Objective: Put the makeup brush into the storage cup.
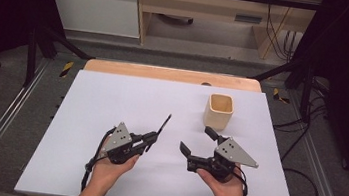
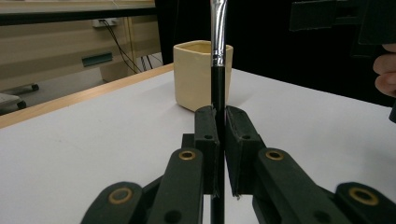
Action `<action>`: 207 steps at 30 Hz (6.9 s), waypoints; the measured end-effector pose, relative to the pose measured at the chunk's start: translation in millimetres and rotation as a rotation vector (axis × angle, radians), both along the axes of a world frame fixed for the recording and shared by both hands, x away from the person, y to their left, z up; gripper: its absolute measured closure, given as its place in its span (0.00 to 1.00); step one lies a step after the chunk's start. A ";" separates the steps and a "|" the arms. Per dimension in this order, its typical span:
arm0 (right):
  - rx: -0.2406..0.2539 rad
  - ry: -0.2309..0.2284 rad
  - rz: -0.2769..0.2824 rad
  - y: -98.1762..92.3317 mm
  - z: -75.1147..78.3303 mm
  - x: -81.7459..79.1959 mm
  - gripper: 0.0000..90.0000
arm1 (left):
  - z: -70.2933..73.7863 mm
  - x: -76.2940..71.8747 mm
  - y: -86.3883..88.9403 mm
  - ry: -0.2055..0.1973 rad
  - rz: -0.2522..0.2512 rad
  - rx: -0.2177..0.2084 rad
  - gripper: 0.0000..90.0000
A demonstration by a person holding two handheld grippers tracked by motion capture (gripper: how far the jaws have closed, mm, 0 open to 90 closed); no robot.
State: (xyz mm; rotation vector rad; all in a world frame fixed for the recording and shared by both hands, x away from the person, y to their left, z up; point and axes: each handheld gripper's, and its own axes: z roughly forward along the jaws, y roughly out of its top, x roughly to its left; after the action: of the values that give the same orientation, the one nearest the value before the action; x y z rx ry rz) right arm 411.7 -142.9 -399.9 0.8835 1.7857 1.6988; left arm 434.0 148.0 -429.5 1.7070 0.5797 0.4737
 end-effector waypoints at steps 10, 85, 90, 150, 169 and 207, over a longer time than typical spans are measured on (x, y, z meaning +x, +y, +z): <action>-0.022 0.021 0.025 14.7 -7.3 -2.3 0.14 | -6.8 -5.3 0.9 -0.005 0.008 -0.006 0.93; 0.079 0.107 0.136 35.8 -29.7 7.8 0.72 | -12.2 -21.2 -28.9 -0.034 -0.077 0.023 0.93; 0.083 0.106 0.140 35.4 -29.8 8.1 0.74 | -12.1 -21.5 -29.4 -0.035 -0.079 0.026 0.93; 0.114 0.095 0.114 7.2 -29.7 10.2 0.93 | -14.9 -16.6 -29.7 0.005 -0.064 0.032 0.41; 0.049 0.057 0.020 -12.3 -27.6 11.2 0.93 | -8.3 -5.6 -0.9 -0.001 0.002 0.047 0.19; -0.070 -0.025 -0.126 -40.8 -7.1 9.4 0.92 | -8.0 5.0 106.0 -0.048 0.164 -0.051 0.07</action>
State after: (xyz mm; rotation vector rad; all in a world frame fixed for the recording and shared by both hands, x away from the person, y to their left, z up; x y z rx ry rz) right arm 421.2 -183.7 -407.0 0.9200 1.7243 1.5522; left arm 439.0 254.0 -437.4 1.6029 0.6945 0.6099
